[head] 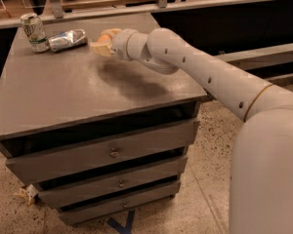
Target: Move orange near redbull can
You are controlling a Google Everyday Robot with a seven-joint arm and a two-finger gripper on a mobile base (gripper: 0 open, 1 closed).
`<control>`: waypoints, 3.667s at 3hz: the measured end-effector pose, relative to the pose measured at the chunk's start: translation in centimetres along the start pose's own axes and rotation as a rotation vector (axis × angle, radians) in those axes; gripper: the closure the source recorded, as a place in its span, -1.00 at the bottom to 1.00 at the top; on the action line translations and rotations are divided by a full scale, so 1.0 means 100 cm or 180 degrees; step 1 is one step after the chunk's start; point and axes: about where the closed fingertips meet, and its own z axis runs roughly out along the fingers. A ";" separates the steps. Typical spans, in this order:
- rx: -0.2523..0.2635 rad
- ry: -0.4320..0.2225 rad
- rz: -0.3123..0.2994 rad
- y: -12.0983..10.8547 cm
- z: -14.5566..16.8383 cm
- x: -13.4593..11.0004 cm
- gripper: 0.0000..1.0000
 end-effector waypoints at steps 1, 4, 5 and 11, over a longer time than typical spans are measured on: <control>-0.0093 -0.0067 -0.0064 -0.012 0.020 -0.009 1.00; -0.0465 -0.0059 -0.0001 -0.016 0.064 -0.001 1.00; -0.0538 -0.0074 0.0004 -0.014 0.077 0.001 1.00; -0.0637 -0.0067 0.0184 -0.004 0.095 0.015 -0.74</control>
Offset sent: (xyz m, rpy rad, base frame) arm 0.0538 0.0266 0.0049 -0.0213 0.0252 0.1324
